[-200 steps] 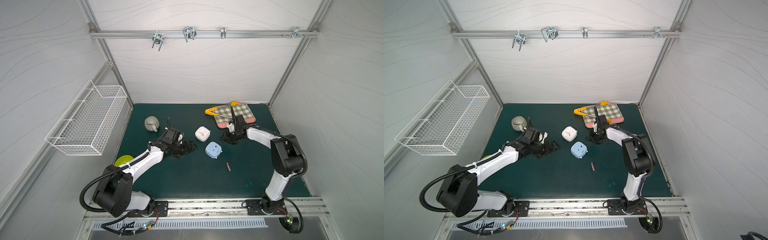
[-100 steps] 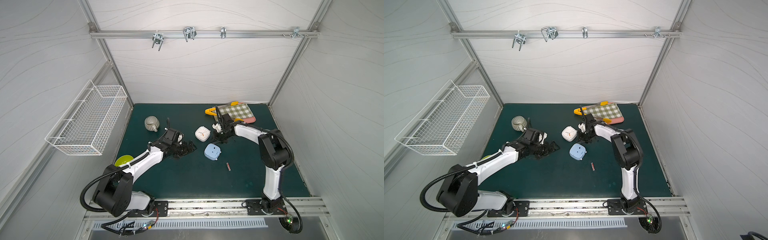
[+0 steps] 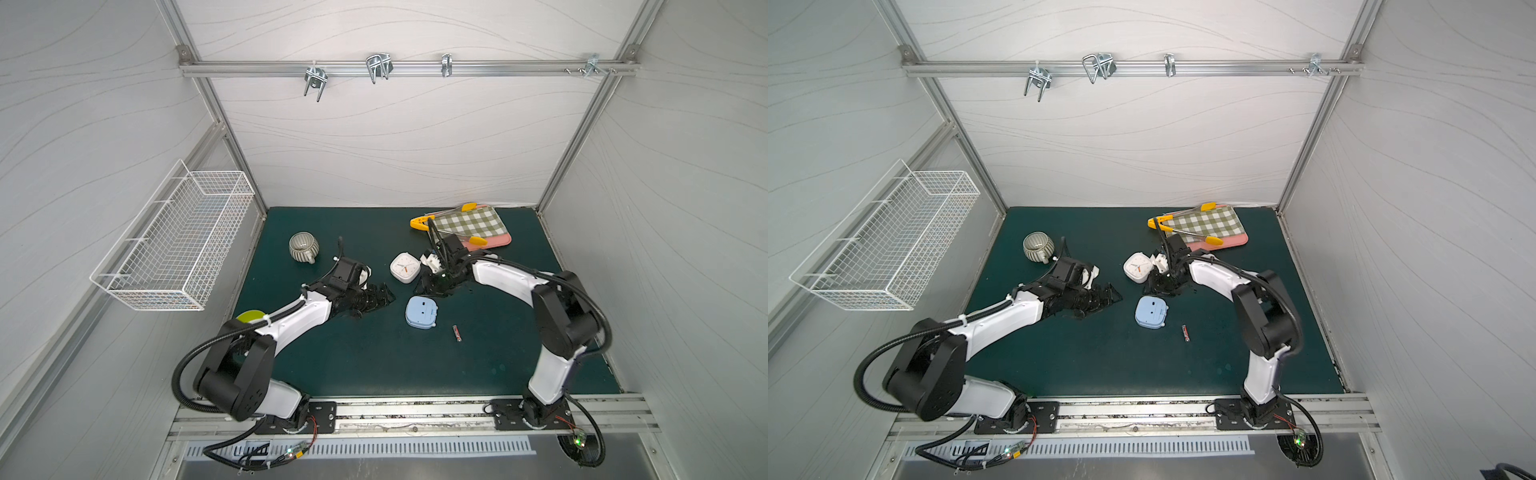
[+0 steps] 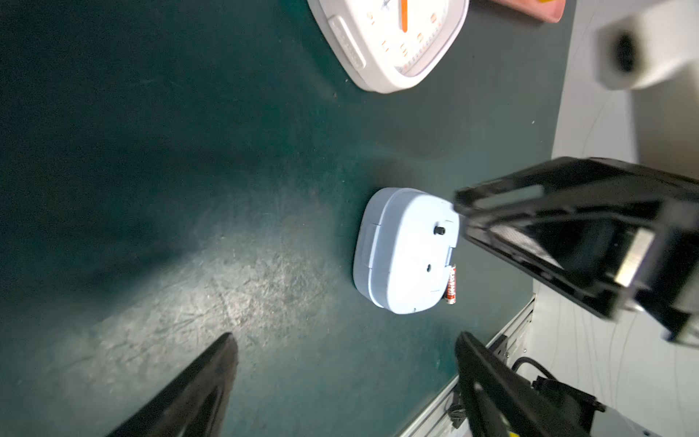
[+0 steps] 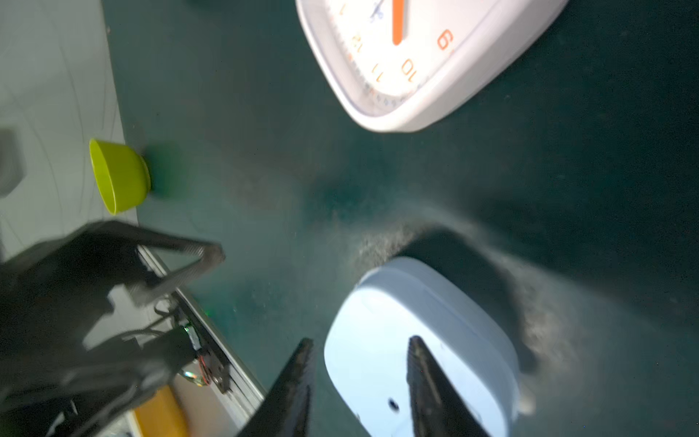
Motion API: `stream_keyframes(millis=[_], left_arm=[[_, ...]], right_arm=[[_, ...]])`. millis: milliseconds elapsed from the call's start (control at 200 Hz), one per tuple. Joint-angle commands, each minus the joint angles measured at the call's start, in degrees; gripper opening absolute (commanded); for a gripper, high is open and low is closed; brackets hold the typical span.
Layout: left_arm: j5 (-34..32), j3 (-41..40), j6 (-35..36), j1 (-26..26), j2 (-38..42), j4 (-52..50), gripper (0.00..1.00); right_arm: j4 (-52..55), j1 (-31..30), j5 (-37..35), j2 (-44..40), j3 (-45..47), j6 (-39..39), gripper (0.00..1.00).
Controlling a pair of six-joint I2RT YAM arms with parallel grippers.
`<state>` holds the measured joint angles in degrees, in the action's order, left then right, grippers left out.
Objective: Insert the battery into the alarm
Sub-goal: Move the alarm to the center of the board.
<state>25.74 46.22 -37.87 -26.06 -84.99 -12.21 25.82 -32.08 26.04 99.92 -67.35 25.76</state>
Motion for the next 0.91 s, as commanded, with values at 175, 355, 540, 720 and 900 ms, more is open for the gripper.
stream_keyframes(millis=[175,355,540,720,900], left_arm=[[5.8,13.0,1.9,-5.1,-16.6,-0.4,0.79],[4.2,15.5,3.0,-6.6,-20.7,-3.7,0.69],[4.3,15.4,3.6,-6.6,-21.1,-4.1,0.57],[4.0,15.1,3.9,-6.6,-21.0,-4.4,0.5],[4.0,15.2,3.7,-6.6,-20.9,-4.5,0.49]], right_arm=[[-9.2,5.2,0.9,-14.7,15.4,18.2,0.48],[-11.1,1.4,-6.8,-16.8,19.0,23.0,0.35],[-11.7,-0.8,-7.6,-14.4,18.6,23.8,0.34],[-12.6,-1.1,-5.5,-11.9,18.0,23.7,0.31],[-13.2,-2.1,-5.4,-10.4,17.9,24.0,0.3]])
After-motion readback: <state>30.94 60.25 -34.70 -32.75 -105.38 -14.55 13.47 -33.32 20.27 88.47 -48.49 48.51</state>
